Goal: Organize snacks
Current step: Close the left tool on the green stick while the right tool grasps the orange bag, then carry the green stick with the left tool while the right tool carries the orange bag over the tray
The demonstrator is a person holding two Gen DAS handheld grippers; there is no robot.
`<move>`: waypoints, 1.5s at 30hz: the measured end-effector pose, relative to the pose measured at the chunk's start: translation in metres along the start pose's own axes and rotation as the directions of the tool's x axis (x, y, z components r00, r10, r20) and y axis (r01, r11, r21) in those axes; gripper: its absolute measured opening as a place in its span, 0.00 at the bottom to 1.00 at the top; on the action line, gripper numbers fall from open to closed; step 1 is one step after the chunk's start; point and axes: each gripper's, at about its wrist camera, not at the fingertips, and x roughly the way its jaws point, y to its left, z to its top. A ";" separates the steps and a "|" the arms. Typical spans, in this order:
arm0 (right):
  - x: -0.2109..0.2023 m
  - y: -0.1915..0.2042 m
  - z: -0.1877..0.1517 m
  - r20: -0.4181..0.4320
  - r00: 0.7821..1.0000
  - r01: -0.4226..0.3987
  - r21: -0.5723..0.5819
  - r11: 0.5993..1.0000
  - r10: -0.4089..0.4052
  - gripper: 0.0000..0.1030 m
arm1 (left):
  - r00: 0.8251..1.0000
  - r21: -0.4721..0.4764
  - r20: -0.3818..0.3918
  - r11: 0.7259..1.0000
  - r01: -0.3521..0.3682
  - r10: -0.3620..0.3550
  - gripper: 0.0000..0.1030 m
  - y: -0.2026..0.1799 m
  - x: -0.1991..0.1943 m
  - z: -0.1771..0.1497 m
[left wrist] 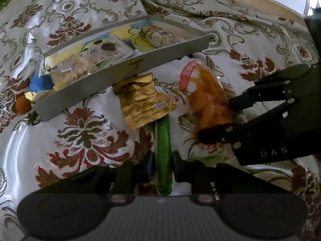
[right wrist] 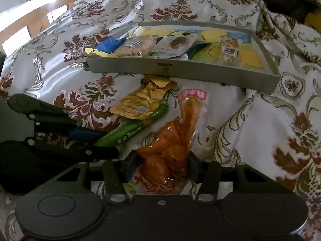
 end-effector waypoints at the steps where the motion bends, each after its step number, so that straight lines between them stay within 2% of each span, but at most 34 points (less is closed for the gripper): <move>1: -0.002 0.000 -0.001 0.004 1.000 0.004 -0.003 1.000 -0.004 0.52 | 1.000 -0.009 0.000 1.000 0.004 -0.004 0.19 0.001 -0.003 0.001; 11: -0.025 0.007 -0.007 0.049 0.998 0.026 -0.027 0.999 -0.025 0.51 | 0.996 -0.148 -0.060 0.987 0.057 -0.066 0.19 0.007 -0.035 -0.008; 22: -0.064 -0.005 -0.010 0.158 0.985 0.056 0.060 0.997 -0.065 0.51 | 0.992 -0.249 0.000 0.961 0.121 -0.125 0.19 0.003 -0.066 -0.012; 30: -0.069 -0.016 -0.011 0.179 0.979 0.080 0.101 0.992 -0.097 0.52 | 0.984 -0.359 -0.034 0.921 0.153 -0.177 0.19 0.004 -0.072 -0.026; 34: -0.070 -0.015 -0.012 0.186 0.978 0.082 0.100 0.992 -0.100 0.52 | 0.978 -0.394 -0.014 0.901 0.185 -0.207 0.19 0.007 -0.077 -0.027; 40: -0.071 -0.015 -0.012 0.193 0.976 0.081 0.100 0.992 -0.099 0.52 | 0.976 -0.401 0.019 0.893 0.206 -0.216 0.19 0.009 -0.082 -0.024; 45: -0.069 -0.020 -0.008 0.207 0.973 0.074 0.117 0.990 -0.097 0.52 | 0.976 -0.409 0.075 0.886 0.218 -0.205 0.19 0.014 -0.088 -0.019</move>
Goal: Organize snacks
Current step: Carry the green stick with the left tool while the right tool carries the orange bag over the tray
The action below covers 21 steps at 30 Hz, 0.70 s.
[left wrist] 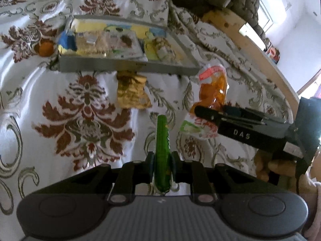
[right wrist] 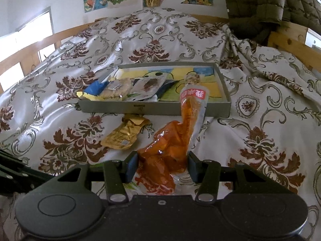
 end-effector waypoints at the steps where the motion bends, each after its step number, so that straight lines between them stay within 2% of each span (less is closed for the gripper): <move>1: 0.001 -0.001 0.001 0.005 1.000 -0.001 0.004 1.000 0.001 0.52 | 1.000 -0.002 0.012 1.000 0.002 -0.002 0.19 0.001 -0.001 0.001; 7: 0.011 -0.003 0.007 0.027 1.000 -0.008 0.022 1.000 0.008 0.52 | 0.995 -0.071 0.079 0.995 0.064 -0.059 0.19 0.016 -0.006 0.014; 17: 0.019 0.003 0.008 0.032 0.999 -0.022 0.015 1.000 0.021 0.52 | 0.986 -0.133 0.154 0.987 0.086 -0.065 0.19 0.032 -0.009 0.028; 19: 0.020 0.003 0.009 0.031 0.999 -0.028 0.020 0.999 0.028 0.52 | 0.985 -0.121 0.165 0.990 0.077 -0.056 0.19 0.032 -0.008 0.034; 21: 0.021 0.003 0.009 0.031 0.999 -0.038 0.028 0.999 0.037 0.52 | 0.981 -0.065 0.189 0.996 0.055 -0.041 0.19 0.029 -0.006 0.043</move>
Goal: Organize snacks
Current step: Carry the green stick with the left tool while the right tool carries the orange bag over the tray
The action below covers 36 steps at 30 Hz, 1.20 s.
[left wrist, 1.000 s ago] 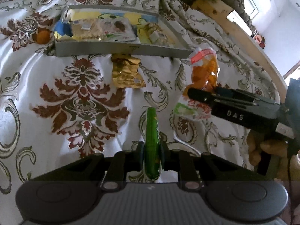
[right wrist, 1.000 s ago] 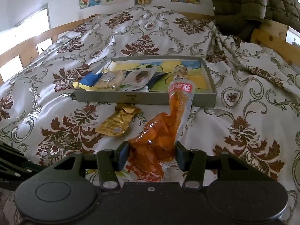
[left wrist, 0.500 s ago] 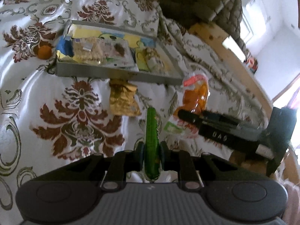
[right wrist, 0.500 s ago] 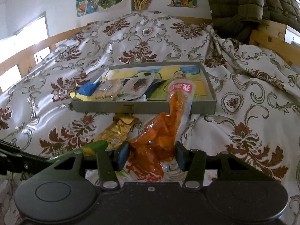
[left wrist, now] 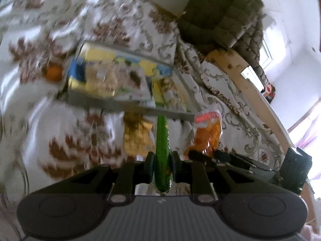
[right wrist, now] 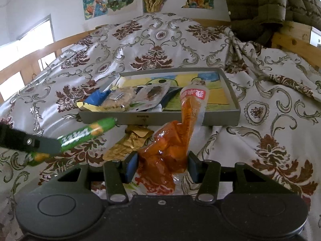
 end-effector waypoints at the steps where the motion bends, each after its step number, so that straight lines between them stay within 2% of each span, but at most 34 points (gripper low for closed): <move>1: 0.000 0.000 0.000 -0.001 1.000 -0.001 -0.001 1.000 0.001 0.52 | 1.000 0.033 0.013 0.999 -0.007 0.006 0.19 -0.002 0.003 0.004; 3: 0.002 0.002 -0.001 -0.006 1.000 0.000 -0.005 1.000 0.000 0.52 | 1.000 0.065 0.019 0.998 -0.006 0.005 0.19 -0.003 0.008 0.008; 7: 0.002 0.003 -0.002 -0.011 1.000 -0.005 0.000 1.000 0.005 0.52 | 1.000 -0.010 -0.005 1.000 0.028 -0.028 0.19 0.010 0.018 0.009; 15: 0.005 0.008 0.000 -0.006 1.000 -0.011 -0.008 1.000 0.011 0.52 | 0.999 -0.006 0.028 1.000 0.024 -0.024 0.19 0.014 0.015 0.014; 25: 0.030 0.005 0.046 0.098 0.995 -0.022 0.069 0.997 0.016 0.52 | 0.997 0.013 0.082 1.000 0.011 -0.012 0.19 0.022 0.041 0.057; 31: 0.069 -0.001 0.073 0.142 0.990 -0.022 0.134 0.991 0.003 0.52 | 0.992 -0.003 0.122 1.000 -0.025 0.025 0.19 0.047 0.070 0.083; 36: 0.100 -0.002 0.086 0.150 0.989 -0.022 0.138 0.990 0.001 0.52 | 0.986 0.063 0.139 0.993 -0.102 0.092 0.19 0.061 0.089 0.096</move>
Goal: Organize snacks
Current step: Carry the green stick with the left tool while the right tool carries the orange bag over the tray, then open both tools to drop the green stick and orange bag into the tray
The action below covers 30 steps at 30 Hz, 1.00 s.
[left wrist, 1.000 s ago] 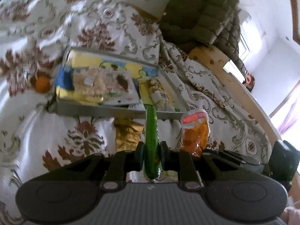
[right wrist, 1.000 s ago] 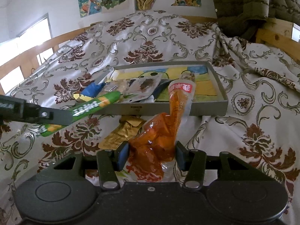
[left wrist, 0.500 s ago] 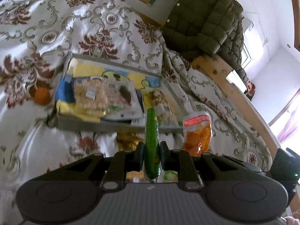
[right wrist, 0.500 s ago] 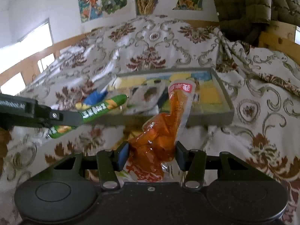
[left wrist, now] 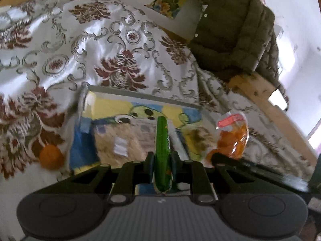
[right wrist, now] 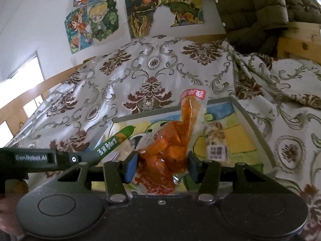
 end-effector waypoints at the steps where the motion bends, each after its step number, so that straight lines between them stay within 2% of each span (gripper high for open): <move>1: 0.006 0.000 0.001 -0.003 1.000 0.000 -0.003 1.000 0.000 0.52 | 1.000 0.009 0.001 1.000 -0.014 0.014 0.19 0.002 0.004 0.000; 5: 0.024 0.000 -0.003 -0.026 1.000 0.014 -0.012 1.000 -0.014 0.52 | 0.998 0.025 0.005 0.997 -0.068 0.068 0.19 0.009 0.015 0.001; 15: 0.033 0.002 -0.013 -0.031 0.999 0.041 -0.049 0.998 -0.043 0.48 | 0.996 0.078 0.012 0.993 -0.091 0.090 0.20 0.004 0.022 -0.004; 20: 0.032 0.002 -0.012 -0.035 0.998 0.048 -0.053 0.997 -0.050 0.50 | 0.994 0.102 0.003 0.988 -0.113 0.113 0.21 -0.001 0.023 -0.008; 23: 0.029 0.002 -0.013 -0.035 0.998 0.057 -0.056 0.997 -0.059 0.56 | 0.992 0.113 0.008 0.985 -0.129 0.129 0.21 -0.003 0.022 -0.009; 30: 0.018 0.006 -0.009 -0.017 0.997 0.074 -0.081 0.994 -0.076 0.65 | 0.989 0.124 0.025 0.981 -0.147 0.145 0.43 -0.007 0.014 -0.009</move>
